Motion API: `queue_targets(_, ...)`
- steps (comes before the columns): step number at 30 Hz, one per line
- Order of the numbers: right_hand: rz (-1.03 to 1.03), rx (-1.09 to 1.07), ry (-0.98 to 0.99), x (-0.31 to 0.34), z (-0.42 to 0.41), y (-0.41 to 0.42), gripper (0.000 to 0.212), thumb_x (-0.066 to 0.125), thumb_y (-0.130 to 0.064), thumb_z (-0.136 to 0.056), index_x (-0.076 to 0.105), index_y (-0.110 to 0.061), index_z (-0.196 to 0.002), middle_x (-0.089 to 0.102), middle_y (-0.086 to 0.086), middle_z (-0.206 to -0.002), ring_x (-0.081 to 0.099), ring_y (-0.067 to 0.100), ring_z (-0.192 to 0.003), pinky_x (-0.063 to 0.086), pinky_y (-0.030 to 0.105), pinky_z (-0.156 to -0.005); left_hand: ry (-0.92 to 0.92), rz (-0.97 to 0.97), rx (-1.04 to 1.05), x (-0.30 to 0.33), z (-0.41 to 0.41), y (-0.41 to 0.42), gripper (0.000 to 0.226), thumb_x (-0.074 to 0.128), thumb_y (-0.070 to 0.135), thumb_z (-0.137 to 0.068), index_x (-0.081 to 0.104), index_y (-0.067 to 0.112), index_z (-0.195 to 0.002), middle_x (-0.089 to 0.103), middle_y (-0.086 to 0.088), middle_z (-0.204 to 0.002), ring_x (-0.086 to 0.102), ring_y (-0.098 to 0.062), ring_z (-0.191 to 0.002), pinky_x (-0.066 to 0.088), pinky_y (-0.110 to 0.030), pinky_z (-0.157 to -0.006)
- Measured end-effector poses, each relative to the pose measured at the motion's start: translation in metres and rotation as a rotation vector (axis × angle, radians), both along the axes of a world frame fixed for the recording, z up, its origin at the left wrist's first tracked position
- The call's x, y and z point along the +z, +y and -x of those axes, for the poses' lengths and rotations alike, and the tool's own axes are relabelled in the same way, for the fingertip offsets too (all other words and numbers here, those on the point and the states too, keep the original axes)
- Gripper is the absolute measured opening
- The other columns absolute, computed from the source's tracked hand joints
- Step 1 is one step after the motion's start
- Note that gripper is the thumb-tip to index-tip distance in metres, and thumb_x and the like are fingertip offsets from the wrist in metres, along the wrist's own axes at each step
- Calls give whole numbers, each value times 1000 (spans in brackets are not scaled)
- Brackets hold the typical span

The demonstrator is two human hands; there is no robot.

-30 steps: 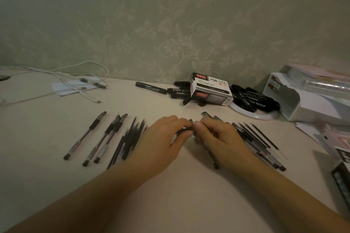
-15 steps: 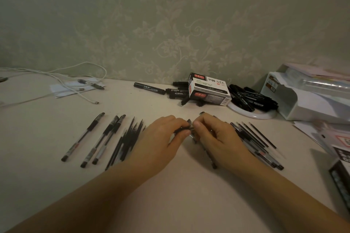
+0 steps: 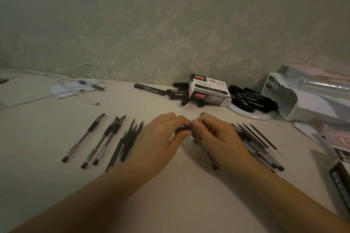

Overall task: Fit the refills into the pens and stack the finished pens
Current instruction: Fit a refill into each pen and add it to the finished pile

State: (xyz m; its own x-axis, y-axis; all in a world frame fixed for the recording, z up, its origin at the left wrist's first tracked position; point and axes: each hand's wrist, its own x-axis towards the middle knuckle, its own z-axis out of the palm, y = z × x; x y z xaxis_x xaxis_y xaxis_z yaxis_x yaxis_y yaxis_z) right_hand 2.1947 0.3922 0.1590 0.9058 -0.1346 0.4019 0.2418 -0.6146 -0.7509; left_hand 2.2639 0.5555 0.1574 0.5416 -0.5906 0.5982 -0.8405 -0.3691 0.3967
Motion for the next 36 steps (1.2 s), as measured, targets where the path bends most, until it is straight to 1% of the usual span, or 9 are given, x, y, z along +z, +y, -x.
queue_targets(3, 25, -111, -39, -4, -2, -3, 31, 43, -50, -96, 64, -30, -85, 64, -13, -75, 60, 5, -75, 48, 18, -65, -2, -8, 87, -1, -4, 3, 17, 52, 35, -95, 62, 25, -105, 57, 11, -89, 49, -6, -82, 43, -21, -72)
queue_targets(7, 290, -307, -36, -8, -5, -13, 20, 55, -49, -92, 67, -33, -96, 60, -20, -91, 53, 1, -90, 48, 29, -79, 78, 68, 207, -1, -14, 12, 14, 54, 33, -94, 62, 26, -104, 59, 10, -90, 55, -8, -85, 49, -28, -75)
queue_targets(11, 501, -273, 21, -10, -5, -10, 38, 56, -62, -82, 70, -36, -105, 49, -16, -97, 41, 6, -95, 39, 30, -81, 103, 36, 215, -4, -14, 11, 15, 54, 35, -94, 62, 28, -103, 59, 12, -89, 54, -6, -84, 47, -24, -74)
queue_targets(14, 617, -243, 50, -14, -6, -5, 35, 63, -59, -83, 71, -35, -107, 46, -11, -102, 37, 9, -96, 38, 33, -83, 115, -36, 183, -7, -13, 10, 17, 52, 38, -95, 62, 29, -105, 59, 12, -92, 52, -5, -86, 46, -23, -75)
queue_targets(19, 574, -227, 43, -17, -7, -8, 11, 64, -37, -93, 69, -32, -101, 49, -16, -103, 40, 8, -99, 33, 31, -84, 127, -76, 162, -8, -14, 11, 18, 51, 37, -96, 64, 29, -106, 58, 11, -92, 52, -5, -86, 43, -20, -73)
queue_targets(22, 456, -249, -20, -14, -7, -12, 7, 58, -27, -97, 63, -31, -100, 51, -23, -96, 44, 5, -94, 39, 32, -87, 126, -82, 158, -8, -16, 13, 17, 51, 36, -96, 64, 30, -105, 58, 12, -91, 51, -4, -84, 42, -19, -73)
queue_targets(29, 428, -139, -33, -14, -4, -6, 7, 60, -26, -96, 64, -31, -99, 62, -17, -96, 51, 5, -96, 31, 31, -85, 110, -82, 87, -6, -14, 11, 13, 54, 33, -95, 65, 29, -101, 54, 13, -83, 50, -5, -80, 41, -20, -71)
queue_targets(33, 373, -153, -53, -13, -5, -9, 8, 62, -25, -95, 66, -31, -99, 64, -18, -95, 55, 4, -95, 38, 38, -90, 107, -72, 101, -6, -15, 13, 12, 54, 34, -95, 65, 31, -99, 52, 14, -81, 47, 0, -76, 35, -14, -67)
queue_targets(36, 347, -192, -64, -11, -5, -13, 9, 63, -24, -95, 66, -32, -99, 64, -21, -95, 55, 5, -97, 42, 43, -93, 111, -55, 110, -5, -16, 13, 13, 55, 33, -94, 66, 29, -100, 56, 12, -86, 50, -3, -80, 42, -20, -73)
